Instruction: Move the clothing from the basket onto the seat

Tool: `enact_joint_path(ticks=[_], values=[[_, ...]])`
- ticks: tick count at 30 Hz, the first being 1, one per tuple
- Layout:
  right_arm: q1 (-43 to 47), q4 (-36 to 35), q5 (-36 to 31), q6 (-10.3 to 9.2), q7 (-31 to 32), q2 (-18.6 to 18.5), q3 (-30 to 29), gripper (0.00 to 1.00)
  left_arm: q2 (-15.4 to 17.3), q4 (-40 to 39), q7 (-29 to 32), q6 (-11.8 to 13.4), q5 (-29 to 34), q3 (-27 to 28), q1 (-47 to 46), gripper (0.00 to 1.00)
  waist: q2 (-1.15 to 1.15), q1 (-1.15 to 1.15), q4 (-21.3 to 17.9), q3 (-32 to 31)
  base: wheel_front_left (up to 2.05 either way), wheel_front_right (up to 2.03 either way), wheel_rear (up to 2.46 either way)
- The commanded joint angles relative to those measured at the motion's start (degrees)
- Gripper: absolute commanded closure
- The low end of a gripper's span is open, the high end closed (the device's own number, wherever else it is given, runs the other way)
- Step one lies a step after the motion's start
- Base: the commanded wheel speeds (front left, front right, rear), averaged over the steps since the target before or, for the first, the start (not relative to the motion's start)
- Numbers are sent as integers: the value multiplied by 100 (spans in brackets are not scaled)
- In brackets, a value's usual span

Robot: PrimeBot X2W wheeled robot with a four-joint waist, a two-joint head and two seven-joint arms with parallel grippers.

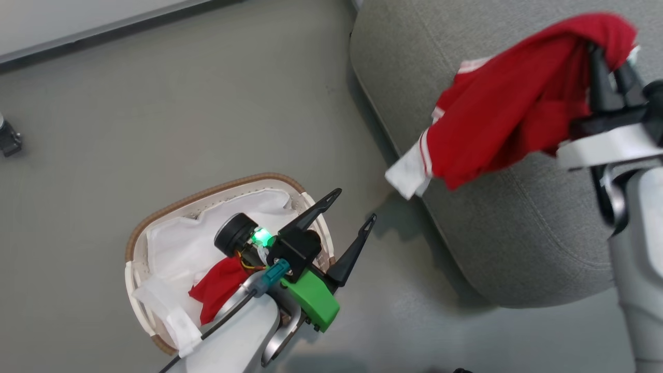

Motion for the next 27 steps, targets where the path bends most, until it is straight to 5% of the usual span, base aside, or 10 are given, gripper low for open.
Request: enact_joint_path(ticks=[1, 8, 14, 19, 27], values=[[-287, 58, -57, -8, -28, -203, -96, 100, 20, -48, 18, 16, 78, -27, -122, 0, 0, 0, 309, 289, 0, 0, 0], [-1744, 655, -175, -8, -28, -1572, -348, 100, 47, -292, 80, 72, 252, -203, -249, 0, 0, 0, 847, 642, 0, 0, 0], [-2594, 1489, -280, -8, -11, -2334, -497, 100, 119, -574, 174, 165, 387, -250, -375, 0, 0, 0, 1191, 979, 0, 0, 0], [-2914, 2482, -242, -8, 33, -2460, -776, 100, 219, -819, 316, 236, 536, -290, -550, 0, 0, 0, 1289, 1350, 0, 0, 0], [-2572, 3935, -616, -8, -12, -2141, -1257, 100, 347, -1208, 509, 375, 670, -345, -623, 0, 0, 0, 1151, 1614, 0, 0, 0]])
